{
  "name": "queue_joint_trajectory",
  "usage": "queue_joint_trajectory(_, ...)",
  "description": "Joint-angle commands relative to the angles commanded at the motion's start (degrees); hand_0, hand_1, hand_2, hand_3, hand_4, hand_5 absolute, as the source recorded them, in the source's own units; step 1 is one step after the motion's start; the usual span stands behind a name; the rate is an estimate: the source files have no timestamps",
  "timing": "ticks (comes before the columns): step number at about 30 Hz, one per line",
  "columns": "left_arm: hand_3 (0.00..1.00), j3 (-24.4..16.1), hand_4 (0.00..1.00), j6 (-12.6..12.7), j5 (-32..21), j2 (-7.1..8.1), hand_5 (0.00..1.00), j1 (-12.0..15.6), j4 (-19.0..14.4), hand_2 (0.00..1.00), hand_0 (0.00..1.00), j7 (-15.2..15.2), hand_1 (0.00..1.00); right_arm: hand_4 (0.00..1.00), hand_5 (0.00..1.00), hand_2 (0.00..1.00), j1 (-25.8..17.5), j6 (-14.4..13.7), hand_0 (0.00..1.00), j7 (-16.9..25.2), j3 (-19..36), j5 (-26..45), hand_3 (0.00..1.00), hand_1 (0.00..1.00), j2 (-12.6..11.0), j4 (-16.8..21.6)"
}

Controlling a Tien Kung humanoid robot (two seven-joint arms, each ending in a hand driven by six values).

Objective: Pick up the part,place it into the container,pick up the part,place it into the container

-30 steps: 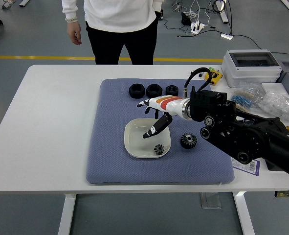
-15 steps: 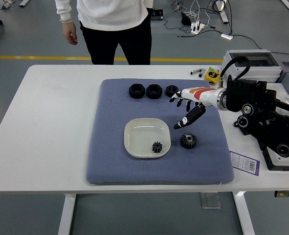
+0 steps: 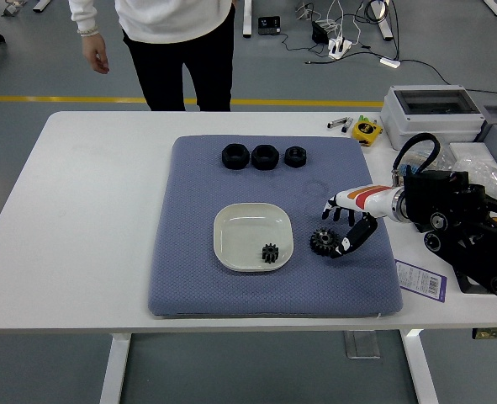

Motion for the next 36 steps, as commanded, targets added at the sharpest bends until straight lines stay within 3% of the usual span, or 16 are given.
queue_joint_trajectory(4, 0.571, 0.0, 0.658, 0.0, 0.1, -0.07, 0.595, 0.1, 0.0, 0.676, 0.745, 0.0, 0.67, 0.998, 0.476, 0.683, -0.6, -1.2, 0.373, 0.9, -0.9, -1.3, 0.77, 0.506, 0.2, 0.6)
queue_joint_trajectory(5, 0.571, 0.0, 0.657, 0.1, 0.1, -0.1, 0.595, 0.1, 0.0, 0.677, 0.744, 0.0, 0.673, 0.998, 0.463, 0.662, -0.8, -1.9, 0.347, 1.6, -1.0, -1.8, 0.686, 0.473, 0.2, 0.9)
queue_joint_trajectory(10, 0.571, 0.3, 0.657, 0.0, 0.3, -0.05, 0.595, 0.2, 0.0, 0.677, 0.744, 0.2, 0.673, 0.998, 0.463, 0.662, -1.0, -5.7, 0.347, 3.4, -2.1, -3.3, 0.686, 0.473, 0.5, 1.3)
queue_joint_trajectory(11, 0.571, 0.3, 0.657, 0.0, 0.4, -0.05, 0.597, 0.2, 0.0, 0.675, 0.744, 0.2, 0.675, 0.979, 0.414, 0.596, -1.1, -6.6, 0.294, 4.1, -2.5, -3.8, 0.596, 0.433, 0.6, 1.4)
queue_joint_trajectory(16, 0.571, 0.3, 0.657, 0.0, 0.6, -0.05, 0.597, 0.2, 0.0, 0.675, 0.744, 0.3, 0.675, 0.979, 0.414, 0.596, -1.6, -9.0, 0.294, 5.7, -3.5, -4.6, 0.596, 0.433, 1.2, 0.8)
queue_joint_trajectory(17, 0.57, 0.3, 0.657, 0.0, 0.6, -0.06, 0.597, 0.2, 0.0, 0.675, 0.743, 0.3, 0.675, 0.881, 0.342, 0.536, -1.6, -9.3, 0.264, 5.9, -3.6, -4.7, 0.534, 0.403, 1.2, 0.6)
queue_joint_trajectory(28, 0.57, 0.9, 0.656, 0.0, 0.5, -0.01, 0.598, 0.1, 0.0, 0.677, 0.743, 0.4, 0.675, 0.865, 0.342, 0.528, -1.8, -12.8, 0.257, 8.8, -4.5, -7.1, 0.523, 0.4, 2.5, -2.3)
queue_joint_trajectory(36, 0.572, 1.6, 0.654, 0.0, -0.5, -0.02, 0.599, -0.2, 0.0, 0.676, 0.743, 0.2, 0.677, 0.834, 0.325, 0.52, -1.4, -13.3, 0.241, 9.3, -5.5, -7.7, 0.514, 0.395, 3.0, -4.3)
